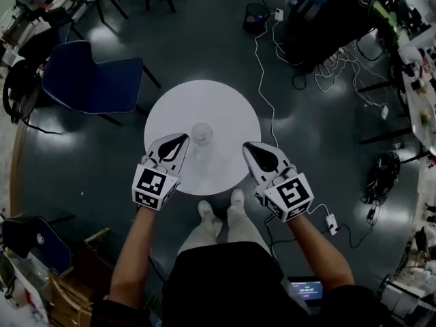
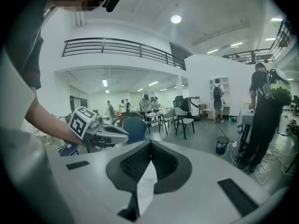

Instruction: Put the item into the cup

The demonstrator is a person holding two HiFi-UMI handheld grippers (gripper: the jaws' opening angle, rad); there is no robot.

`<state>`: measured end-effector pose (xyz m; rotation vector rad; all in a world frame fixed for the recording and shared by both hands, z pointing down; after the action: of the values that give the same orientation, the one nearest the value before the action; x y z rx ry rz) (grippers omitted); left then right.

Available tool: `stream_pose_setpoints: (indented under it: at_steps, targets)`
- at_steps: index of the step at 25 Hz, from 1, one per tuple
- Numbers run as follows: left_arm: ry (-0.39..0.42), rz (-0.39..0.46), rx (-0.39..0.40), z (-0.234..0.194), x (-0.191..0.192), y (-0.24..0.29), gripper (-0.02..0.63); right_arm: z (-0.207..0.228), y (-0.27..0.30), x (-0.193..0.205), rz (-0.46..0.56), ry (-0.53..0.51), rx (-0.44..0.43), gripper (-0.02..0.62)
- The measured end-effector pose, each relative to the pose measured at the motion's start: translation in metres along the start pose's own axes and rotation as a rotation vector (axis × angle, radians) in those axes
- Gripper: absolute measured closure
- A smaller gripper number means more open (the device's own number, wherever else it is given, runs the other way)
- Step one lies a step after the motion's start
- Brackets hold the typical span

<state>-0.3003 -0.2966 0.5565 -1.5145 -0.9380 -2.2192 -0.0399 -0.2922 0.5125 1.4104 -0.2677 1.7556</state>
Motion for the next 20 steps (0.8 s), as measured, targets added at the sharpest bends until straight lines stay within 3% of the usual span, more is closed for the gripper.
stream_pose_setpoints:
  at_steps: [20]
  targets:
    - [0.027, 0.143, 0.01, 0.029, -0.055, -0.082, 0.591, -0.057, -0.009, -0.027, 0.112, -0.065, -0.017, 0.578]
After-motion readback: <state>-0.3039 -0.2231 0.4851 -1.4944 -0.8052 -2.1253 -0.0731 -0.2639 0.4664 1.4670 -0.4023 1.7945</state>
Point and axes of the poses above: the fingertips, and each gripper's own axes: y forward along the fingers, z to its right, x out of its underside, the point moved 10 cm from there along -y, backward along the fingers, and after that the axes turned 15 degrees about y, right-handed, at the moved point
